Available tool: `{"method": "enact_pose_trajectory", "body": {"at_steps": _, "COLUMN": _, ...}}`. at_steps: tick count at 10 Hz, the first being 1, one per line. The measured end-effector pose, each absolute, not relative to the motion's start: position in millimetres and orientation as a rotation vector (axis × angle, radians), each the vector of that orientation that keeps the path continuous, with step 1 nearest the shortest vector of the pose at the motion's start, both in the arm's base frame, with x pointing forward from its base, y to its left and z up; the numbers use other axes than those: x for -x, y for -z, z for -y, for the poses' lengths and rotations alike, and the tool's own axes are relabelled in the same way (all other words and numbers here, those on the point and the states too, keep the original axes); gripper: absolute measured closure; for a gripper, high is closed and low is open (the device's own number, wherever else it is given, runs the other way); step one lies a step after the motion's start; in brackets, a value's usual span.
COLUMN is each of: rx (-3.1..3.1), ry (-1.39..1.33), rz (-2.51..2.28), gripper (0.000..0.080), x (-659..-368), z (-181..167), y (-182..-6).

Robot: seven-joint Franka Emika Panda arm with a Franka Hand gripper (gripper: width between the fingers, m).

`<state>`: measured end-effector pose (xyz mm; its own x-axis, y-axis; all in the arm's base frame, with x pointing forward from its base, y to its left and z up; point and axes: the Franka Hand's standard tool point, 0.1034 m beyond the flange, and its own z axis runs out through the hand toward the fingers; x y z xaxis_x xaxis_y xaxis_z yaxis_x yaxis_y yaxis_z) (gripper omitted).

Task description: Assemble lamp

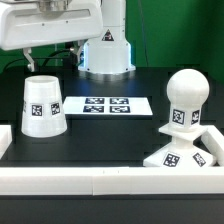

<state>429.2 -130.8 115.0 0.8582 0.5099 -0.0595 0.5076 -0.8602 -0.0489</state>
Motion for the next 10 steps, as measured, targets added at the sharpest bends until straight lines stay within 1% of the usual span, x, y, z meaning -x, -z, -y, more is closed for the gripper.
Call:
{"method": "enact_pose_trajectory", "body": {"at_steps": 3, "rx": 2.995, "ry": -0.123, "rz": 0.853, "gripper": 0.0100, "x": -427.3, "z": 123.2, "y": -101.7}}
{"method": "enact_pose_trajectory", "body": {"at_steps": 7, "rx": 2.990, "ry": -0.172, "rz": 0.855, "gripper": 0.0100, "x": -418.9, "z": 126.3, "y": -82.6}}
{"method": "enact_pose_trajectory", "body": {"at_steps": 8, "rx": 2.988, "ry": -0.185, "rz": 0.855, "gripper": 0.0201, "x": -416.9, "z": 127.4, "y": -78.6}}
{"method": "enact_pose_trajectory", "body": {"at_steps": 9, "rx": 2.987, "ry": -0.193, "rz": 0.855, "gripper": 0.0337, "x": -415.9, "z": 127.6, "y": -76.3}}
{"method": "enact_pose_trajectory", "body": {"at_steps": 10, "rx": 2.987, "ry": -0.195, "rz": 0.855, "gripper": 0.0337, "x": -415.4, "z": 127.6, "y": -75.5}}
